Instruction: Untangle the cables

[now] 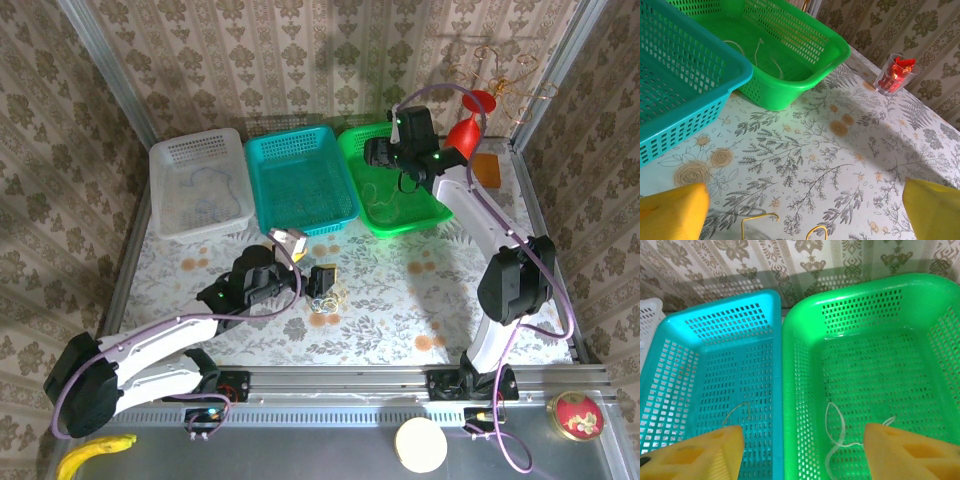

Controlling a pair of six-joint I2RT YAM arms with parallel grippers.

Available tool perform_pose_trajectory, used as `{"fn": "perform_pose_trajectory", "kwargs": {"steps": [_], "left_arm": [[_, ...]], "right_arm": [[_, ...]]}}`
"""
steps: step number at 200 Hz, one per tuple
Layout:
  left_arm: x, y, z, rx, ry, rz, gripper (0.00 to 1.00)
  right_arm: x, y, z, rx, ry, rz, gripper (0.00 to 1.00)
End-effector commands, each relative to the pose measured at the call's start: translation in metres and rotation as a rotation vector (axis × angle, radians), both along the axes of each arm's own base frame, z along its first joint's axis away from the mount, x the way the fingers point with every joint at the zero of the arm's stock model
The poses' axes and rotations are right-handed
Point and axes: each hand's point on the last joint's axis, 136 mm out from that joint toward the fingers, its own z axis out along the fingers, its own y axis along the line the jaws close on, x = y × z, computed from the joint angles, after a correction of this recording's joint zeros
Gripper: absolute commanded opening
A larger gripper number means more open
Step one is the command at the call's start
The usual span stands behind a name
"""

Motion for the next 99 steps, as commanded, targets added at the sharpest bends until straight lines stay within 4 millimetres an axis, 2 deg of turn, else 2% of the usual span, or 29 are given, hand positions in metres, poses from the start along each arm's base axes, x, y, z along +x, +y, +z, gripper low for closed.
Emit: {"fn": "perform_pose_trajectory", "kwargs": {"steps": [1, 23, 41, 66, 87, 90, 99], "left_arm": [[0.002, -0.001, 0.007, -0.004, 0.029, 0.023, 1.00], [0.004, 0.001, 0.007, -0.002, 0.045, 0.040, 1.00], [0.005, 0.005, 0.002, 0.003, 0.067, 0.057, 1.00], [0.007, 0.011, -0.009, 0.019, 0.117, 0.082, 1.00], [0.009, 0.018, -0.019, 0.032, 0.155, 0.109, 1.00], [0.009, 0.019, -0.020, 0.034, 0.162, 0.111, 1.00], [0.010, 0.022, -0.025, 0.037, 0.177, 0.123, 1.00]], "right_arm": [[-0.016, -0.007, 0.036, 0.019, -0.045, -0.002, 0.67], [-0.035, 0.000, 0.043, 0.087, -0.041, 0.031, 0.66], [-0.054, 0.009, 0.038, 0.160, -0.020, 0.064, 0.65], [-0.089, 0.028, 0.011, 0.245, 0.039, 0.130, 0.64], [-0.124, 0.048, -0.027, 0.283, 0.118, 0.189, 0.63], [-0.131, 0.050, -0.025, 0.287, 0.111, 0.200, 0.63], [-0.149, 0.059, -0.040, 0.287, 0.140, 0.231, 0.63]]}}
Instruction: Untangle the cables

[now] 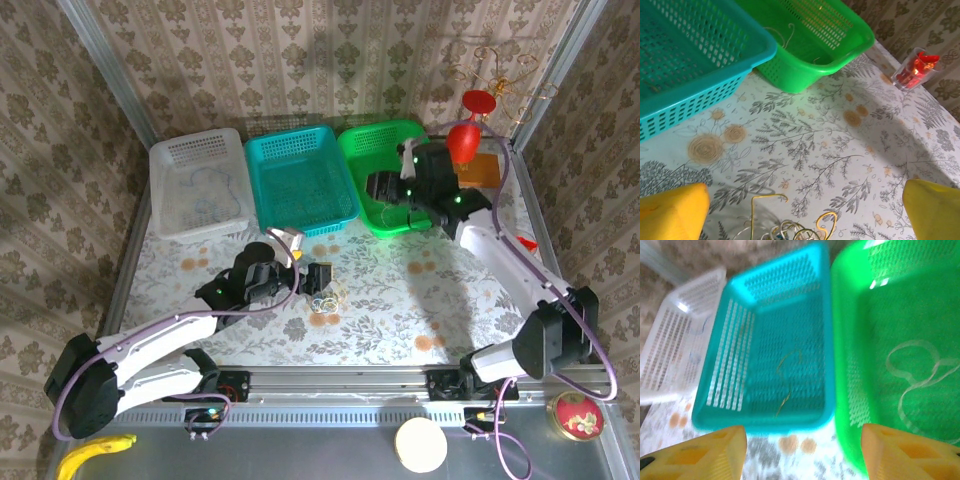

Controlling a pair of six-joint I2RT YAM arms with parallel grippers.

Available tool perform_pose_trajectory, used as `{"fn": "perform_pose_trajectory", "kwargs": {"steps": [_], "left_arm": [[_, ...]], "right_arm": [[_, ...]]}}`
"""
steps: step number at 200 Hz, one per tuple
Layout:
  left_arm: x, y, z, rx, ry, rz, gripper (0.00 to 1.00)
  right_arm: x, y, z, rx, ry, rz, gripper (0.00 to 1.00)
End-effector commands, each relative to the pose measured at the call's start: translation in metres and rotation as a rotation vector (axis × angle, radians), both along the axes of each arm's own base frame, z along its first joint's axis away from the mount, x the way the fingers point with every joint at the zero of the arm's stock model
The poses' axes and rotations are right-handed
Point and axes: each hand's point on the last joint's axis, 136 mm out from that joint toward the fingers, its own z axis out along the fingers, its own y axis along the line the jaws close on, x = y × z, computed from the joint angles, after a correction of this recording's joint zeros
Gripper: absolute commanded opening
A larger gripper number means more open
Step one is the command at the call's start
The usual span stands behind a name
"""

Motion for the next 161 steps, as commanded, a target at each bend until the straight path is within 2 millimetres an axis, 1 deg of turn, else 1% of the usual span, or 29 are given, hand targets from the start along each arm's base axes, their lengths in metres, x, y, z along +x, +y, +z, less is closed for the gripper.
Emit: {"fn": "perform_pose_trajectory", "kwargs": {"steps": [1, 22, 27, 36, 52, 69, 80, 100, 119, 161], "left_arm": [[0.003, 0.009, -0.009, 0.007, 0.061, 0.049, 1.00], [0.005, 0.017, -0.016, 0.005, 0.083, 0.086, 1.00], [0.006, 0.019, -0.017, 0.004, 0.087, 0.097, 1.00], [0.008, 0.024, -0.020, 0.004, 0.095, 0.120, 1.00], [0.011, 0.032, -0.021, -0.003, 0.104, 0.162, 1.00], [0.015, 0.038, -0.018, -0.019, 0.100, 0.191, 1.00], [0.016, 0.039, -0.016, -0.027, 0.098, 0.200, 1.00], [0.019, 0.041, -0.012, -0.034, 0.093, 0.207, 1.00], [0.019, 0.040, -0.010, -0.037, 0.092, 0.204, 1.00], [0.018, 0.039, -0.011, -0.038, 0.097, 0.195, 1.00]], "right_arm": [[-0.041, 0.033, -0.029, 0.077, 0.077, 0.108, 0.63], [-0.081, 0.049, -0.070, 0.069, 0.157, 0.179, 0.60], [-0.090, 0.054, -0.076, 0.071, 0.169, 0.200, 0.59], [-0.106, 0.057, -0.095, 0.061, 0.205, 0.221, 0.58], [-0.130, 0.062, -0.118, 0.047, 0.241, 0.264, 0.55], [-0.148, 0.064, -0.136, 0.037, 0.268, 0.292, 0.53], [-0.155, 0.065, -0.146, 0.036, 0.284, 0.306, 0.51], [-0.162, 0.072, -0.156, 0.038, 0.301, 0.338, 0.46], [-0.166, 0.081, -0.158, 0.039, 0.301, 0.372, 0.44], [-0.163, 0.097, -0.163, 0.038, 0.310, 0.410, 0.41]]}}
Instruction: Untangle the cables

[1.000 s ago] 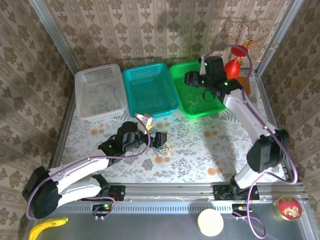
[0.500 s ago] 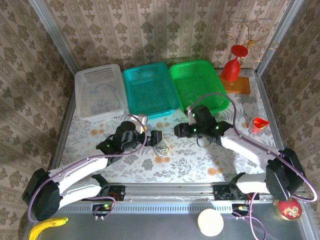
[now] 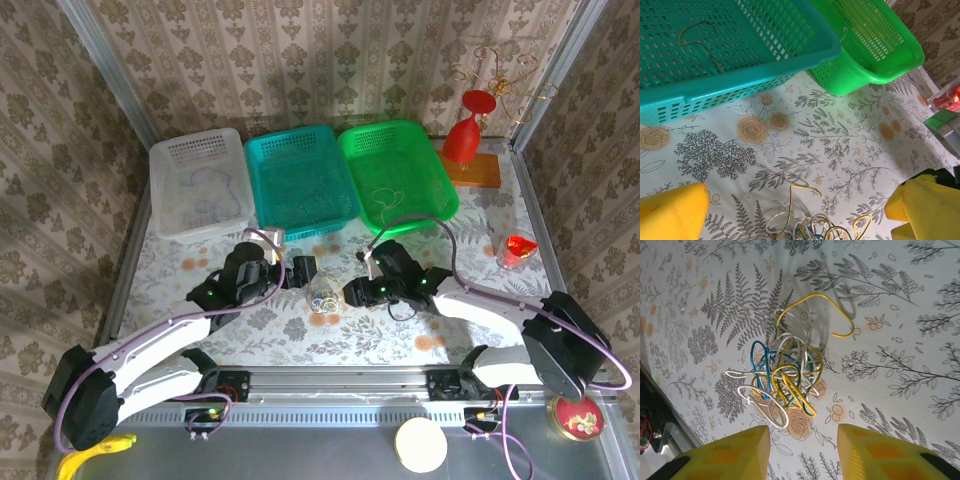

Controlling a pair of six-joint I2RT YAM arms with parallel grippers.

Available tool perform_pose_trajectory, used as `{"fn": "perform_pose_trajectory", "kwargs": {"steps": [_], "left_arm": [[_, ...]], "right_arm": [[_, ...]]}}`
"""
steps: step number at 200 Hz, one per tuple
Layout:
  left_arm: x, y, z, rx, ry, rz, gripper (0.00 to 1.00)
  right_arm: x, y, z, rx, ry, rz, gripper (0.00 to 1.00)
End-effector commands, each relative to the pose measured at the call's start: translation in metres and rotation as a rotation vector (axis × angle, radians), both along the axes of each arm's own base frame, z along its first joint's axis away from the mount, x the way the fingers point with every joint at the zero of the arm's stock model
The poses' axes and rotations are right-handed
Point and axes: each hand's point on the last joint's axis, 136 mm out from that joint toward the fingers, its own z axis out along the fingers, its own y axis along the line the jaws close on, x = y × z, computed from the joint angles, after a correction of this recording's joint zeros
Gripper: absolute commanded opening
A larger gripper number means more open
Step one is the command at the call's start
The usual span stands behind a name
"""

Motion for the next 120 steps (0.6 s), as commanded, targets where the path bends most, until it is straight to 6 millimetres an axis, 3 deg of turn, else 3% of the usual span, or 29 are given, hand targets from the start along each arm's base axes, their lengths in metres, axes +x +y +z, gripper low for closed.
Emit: {"fn": "perform_pose_trajectory", "kwargs": {"steps": [1, 45, 78, 103, 120], "left_arm": [[0.001, 0.002, 0.004, -0.018, 0.002, 0.014, 1.00], [-0.002, 0.000, 0.005, -0.012, 0.003, -0.014, 1.00], [-0.005, -0.002, 0.006, 0.002, 0.000, -0.043, 1.00], [-0.007, -0.003, 0.006, 0.012, -0.001, -0.064, 1.00], [-0.009, -0.007, 0.003, 0.022, 0.003, -0.096, 1.00]], "right_arm": [[0.006, 0.018, 0.009, 0.042, -0.019, 0.036, 0.41], [0.015, 0.028, -0.005, 0.029, -0.003, 0.043, 0.34], [0.016, 0.031, -0.007, 0.032, 0.004, 0.053, 0.17], [0.016, 0.031, 0.001, 0.041, -0.005, 0.058, 0.00], [0.016, 0.030, 0.011, 0.046, -0.020, 0.061, 0.00]]}}
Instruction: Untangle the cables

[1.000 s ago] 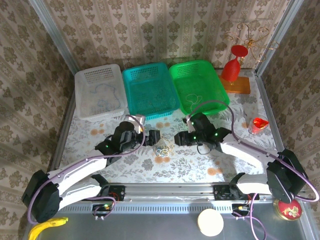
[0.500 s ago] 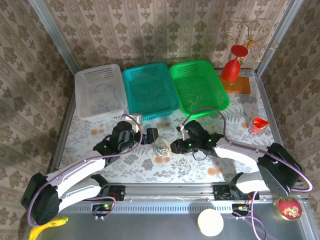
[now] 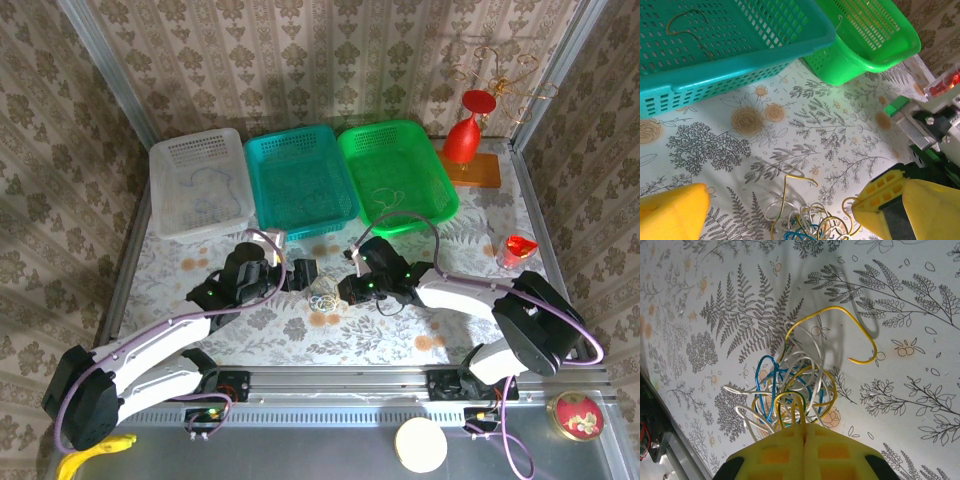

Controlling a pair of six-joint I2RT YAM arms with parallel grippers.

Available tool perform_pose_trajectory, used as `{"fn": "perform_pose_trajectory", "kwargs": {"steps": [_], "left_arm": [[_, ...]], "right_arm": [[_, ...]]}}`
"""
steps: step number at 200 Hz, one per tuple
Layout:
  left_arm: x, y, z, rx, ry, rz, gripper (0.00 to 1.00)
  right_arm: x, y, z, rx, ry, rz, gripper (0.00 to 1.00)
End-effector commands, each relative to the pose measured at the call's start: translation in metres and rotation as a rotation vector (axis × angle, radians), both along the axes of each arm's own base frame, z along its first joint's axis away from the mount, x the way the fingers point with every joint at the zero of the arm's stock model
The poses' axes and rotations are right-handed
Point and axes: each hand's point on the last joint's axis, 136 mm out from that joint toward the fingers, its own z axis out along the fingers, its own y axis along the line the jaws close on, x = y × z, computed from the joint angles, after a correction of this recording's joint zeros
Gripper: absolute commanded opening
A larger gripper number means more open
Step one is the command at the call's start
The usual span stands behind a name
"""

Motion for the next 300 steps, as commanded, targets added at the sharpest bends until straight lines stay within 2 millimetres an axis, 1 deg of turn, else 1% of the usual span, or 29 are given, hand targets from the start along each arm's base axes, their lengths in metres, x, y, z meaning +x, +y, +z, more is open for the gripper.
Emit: {"fn": "perform_pose_trajectory", "kwargs": {"steps": [1, 15, 26, 27, 30, 41, 63, 85, 111, 171, 213, 224, 240, 254, 285, 300], "left_arm": [[-0.002, -0.004, 0.008, 0.010, -0.018, -0.053, 1.00], [-0.004, -0.008, 0.003, 0.028, -0.005, -0.084, 1.00], [-0.005, -0.011, -0.003, 0.042, 0.003, -0.108, 1.00], [-0.006, -0.012, -0.003, 0.043, 0.003, -0.112, 1.00], [-0.006, -0.013, -0.004, 0.046, 0.005, -0.118, 1.00], [-0.007, -0.017, -0.009, 0.061, 0.006, -0.141, 1.00], [-0.011, -0.025, -0.019, 0.095, -0.006, -0.183, 1.00], [-0.016, -0.035, -0.026, 0.116, -0.029, -0.230, 1.00], [-0.020, -0.045, -0.032, 0.130, -0.044, -0.272, 1.00], [-0.023, -0.068, -0.041, 0.122, -0.071, -0.347, 1.00], [-0.023, -0.079, -0.052, 0.112, -0.061, -0.380, 1.00], [-0.022, -0.080, -0.056, 0.116, -0.056, -0.379, 0.98], [-0.022, -0.080, -0.062, 0.120, -0.049, -0.378, 0.92], [-0.021, -0.078, -0.069, 0.124, -0.039, -0.373, 0.84], [-0.023, -0.070, -0.080, 0.126, -0.016, -0.357, 0.74], [-0.024, -0.065, -0.086, 0.127, -0.005, -0.350, 0.66]], "right_arm": [[0.002, 0.007, 0.024, 0.036, -0.038, 0.026, 0.00], [0.002, 0.007, 0.034, 0.045, -0.052, 0.027, 0.00], [0.002, 0.007, 0.036, 0.043, -0.051, 0.030, 0.00], [0.002, 0.007, 0.042, 0.053, -0.063, 0.029, 0.00], [0.003, 0.007, 0.048, 0.065, -0.074, 0.027, 0.00], [0.003, 0.008, 0.057, 0.079, -0.084, 0.030, 0.00], [0.003, 0.008, 0.071, 0.104, -0.101, 0.030, 0.00], [0.003, 0.008, 0.081, 0.121, -0.111, 0.025, 0.00], [0.002, 0.007, 0.086, 0.129, -0.116, 0.024, 0.00], [0.003, 0.011, 0.087, 0.150, -0.101, 0.019, 0.00], [0.003, 0.014, 0.097, 0.174, -0.107, 0.021, 0.00], [0.003, 0.014, 0.102, 0.182, -0.113, 0.023, 0.00], [0.002, 0.014, 0.113, 0.200, -0.127, 0.026, 0.00], [0.003, 0.013, 0.126, 0.222, -0.144, 0.026, 0.00], [0.006, 0.007, 0.158, 0.300, -0.172, 0.004, 0.00], [0.009, 0.003, 0.172, 0.342, -0.178, -0.011, 0.00]]}}
